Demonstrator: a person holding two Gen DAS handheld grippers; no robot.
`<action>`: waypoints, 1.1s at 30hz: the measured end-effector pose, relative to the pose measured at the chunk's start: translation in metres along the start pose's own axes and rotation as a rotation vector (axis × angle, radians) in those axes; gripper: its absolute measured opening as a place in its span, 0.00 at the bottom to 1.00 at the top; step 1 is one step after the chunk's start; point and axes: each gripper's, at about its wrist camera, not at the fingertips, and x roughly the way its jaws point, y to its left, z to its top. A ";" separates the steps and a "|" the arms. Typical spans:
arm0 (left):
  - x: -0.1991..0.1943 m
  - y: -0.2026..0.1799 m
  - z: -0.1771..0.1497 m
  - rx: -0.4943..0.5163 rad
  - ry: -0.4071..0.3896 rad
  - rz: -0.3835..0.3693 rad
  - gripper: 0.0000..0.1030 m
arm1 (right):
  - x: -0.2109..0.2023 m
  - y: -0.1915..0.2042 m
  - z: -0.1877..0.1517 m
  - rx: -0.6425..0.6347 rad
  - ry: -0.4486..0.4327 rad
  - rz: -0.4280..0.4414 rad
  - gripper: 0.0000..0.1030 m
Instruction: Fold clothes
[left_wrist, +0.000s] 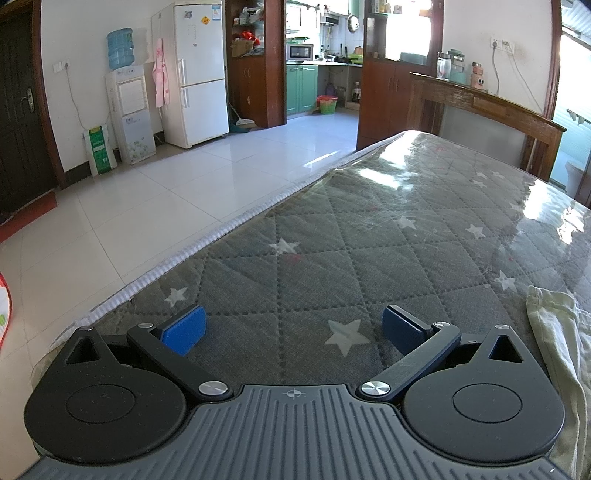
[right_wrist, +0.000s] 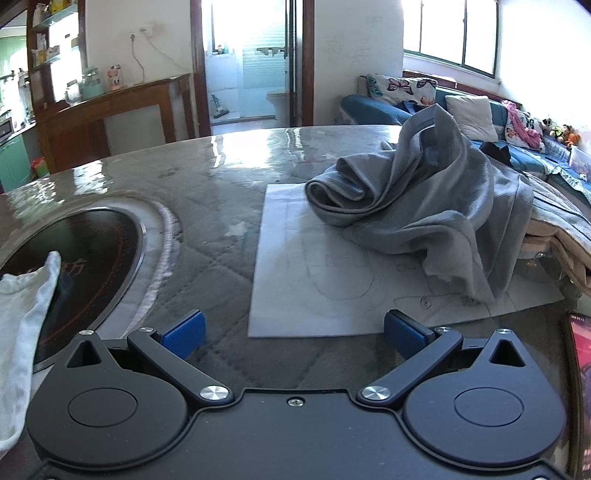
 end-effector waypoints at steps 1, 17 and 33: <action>0.001 -0.001 0.001 0.003 0.000 0.002 1.00 | -0.001 0.002 -0.001 -0.002 -0.001 0.005 1.00; -0.039 0.007 -0.011 0.065 0.065 -0.083 1.00 | -0.034 0.043 -0.013 -0.056 0.037 0.131 1.00; -0.097 -0.032 -0.007 0.190 0.060 -0.348 1.00 | -0.087 0.094 -0.002 -0.182 -0.035 0.266 0.94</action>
